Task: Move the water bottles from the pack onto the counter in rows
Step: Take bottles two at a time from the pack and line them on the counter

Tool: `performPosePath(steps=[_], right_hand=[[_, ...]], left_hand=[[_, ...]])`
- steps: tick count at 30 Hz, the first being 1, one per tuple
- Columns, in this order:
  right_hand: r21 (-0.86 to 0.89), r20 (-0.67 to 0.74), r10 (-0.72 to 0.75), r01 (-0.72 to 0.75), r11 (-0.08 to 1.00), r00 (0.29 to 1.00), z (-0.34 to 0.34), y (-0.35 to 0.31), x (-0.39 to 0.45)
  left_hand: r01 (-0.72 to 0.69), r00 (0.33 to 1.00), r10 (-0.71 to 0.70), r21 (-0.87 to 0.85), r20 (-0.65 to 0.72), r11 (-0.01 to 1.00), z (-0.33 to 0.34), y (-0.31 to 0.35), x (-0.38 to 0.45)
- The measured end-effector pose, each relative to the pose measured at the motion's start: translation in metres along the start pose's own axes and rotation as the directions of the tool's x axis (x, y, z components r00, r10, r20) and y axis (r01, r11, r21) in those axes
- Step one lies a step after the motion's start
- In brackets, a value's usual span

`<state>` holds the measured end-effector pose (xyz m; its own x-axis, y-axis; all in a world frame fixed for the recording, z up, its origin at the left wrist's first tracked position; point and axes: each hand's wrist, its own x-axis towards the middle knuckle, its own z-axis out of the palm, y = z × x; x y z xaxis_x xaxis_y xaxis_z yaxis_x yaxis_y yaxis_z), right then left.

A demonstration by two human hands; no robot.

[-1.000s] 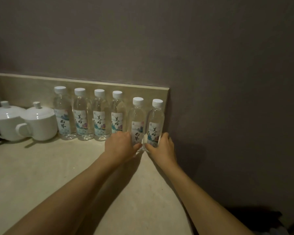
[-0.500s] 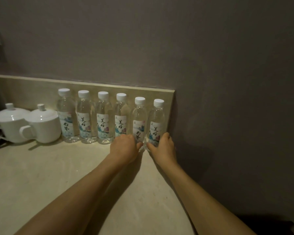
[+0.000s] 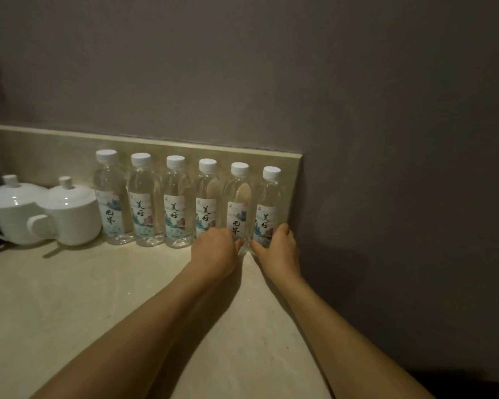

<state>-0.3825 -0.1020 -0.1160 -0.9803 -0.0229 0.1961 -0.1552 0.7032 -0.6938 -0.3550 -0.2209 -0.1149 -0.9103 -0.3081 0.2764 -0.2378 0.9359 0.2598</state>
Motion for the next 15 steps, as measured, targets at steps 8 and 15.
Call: performPosePath(steps=[8, 15], right_hand=[[0.0, 0.009, -0.008, 0.008, 1.0, 1.0, 0.0, 0.0009, 0.0026], [-0.006, 0.017, -0.006, 0.006, 1.0, 1.0, 0.0021, -0.0002, 0.0079]], left_hand=[[0.042, 0.999, -0.043, 0.019, 0.033, 0.999, 0.0017, 0.0081, 0.0021], [0.028, 0.999, -0.03, 0.045, 0.027, 0.999, 0.0038, 0.008, 0.002]])
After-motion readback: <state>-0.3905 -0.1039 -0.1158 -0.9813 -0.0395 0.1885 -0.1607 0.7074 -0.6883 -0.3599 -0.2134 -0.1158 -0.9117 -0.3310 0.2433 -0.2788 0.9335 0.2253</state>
